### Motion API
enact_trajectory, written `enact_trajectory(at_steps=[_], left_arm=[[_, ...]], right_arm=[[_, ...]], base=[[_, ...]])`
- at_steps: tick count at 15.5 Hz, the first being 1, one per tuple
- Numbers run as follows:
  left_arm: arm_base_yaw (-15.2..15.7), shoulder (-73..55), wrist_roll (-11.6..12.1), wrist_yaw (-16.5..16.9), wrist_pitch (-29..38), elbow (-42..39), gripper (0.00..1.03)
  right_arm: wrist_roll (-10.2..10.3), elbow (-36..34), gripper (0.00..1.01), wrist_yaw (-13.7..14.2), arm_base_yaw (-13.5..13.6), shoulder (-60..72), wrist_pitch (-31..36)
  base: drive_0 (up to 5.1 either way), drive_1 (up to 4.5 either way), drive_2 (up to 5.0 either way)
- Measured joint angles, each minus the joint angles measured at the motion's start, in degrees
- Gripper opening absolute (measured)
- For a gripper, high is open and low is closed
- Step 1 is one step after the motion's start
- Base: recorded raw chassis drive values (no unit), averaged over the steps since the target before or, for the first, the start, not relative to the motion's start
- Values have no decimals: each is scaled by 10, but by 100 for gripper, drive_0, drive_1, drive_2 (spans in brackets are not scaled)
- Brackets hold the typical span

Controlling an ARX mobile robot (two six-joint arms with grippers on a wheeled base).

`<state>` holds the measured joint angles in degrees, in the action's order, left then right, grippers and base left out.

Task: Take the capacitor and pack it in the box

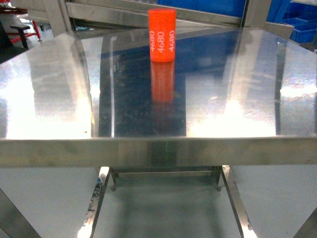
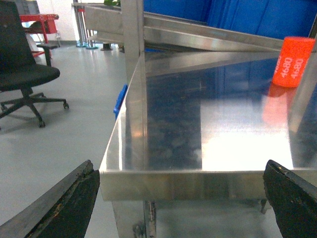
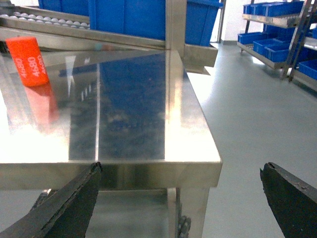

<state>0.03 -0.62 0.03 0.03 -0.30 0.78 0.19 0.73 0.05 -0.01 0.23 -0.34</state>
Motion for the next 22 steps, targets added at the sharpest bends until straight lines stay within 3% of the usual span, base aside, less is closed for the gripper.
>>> enact_trajectory(at_steps=[22], left_arm=[[0,0,0,0,0,0,98]], right_arm=[[0,0,98,0,0,0,0]], base=[[0,0,0]])
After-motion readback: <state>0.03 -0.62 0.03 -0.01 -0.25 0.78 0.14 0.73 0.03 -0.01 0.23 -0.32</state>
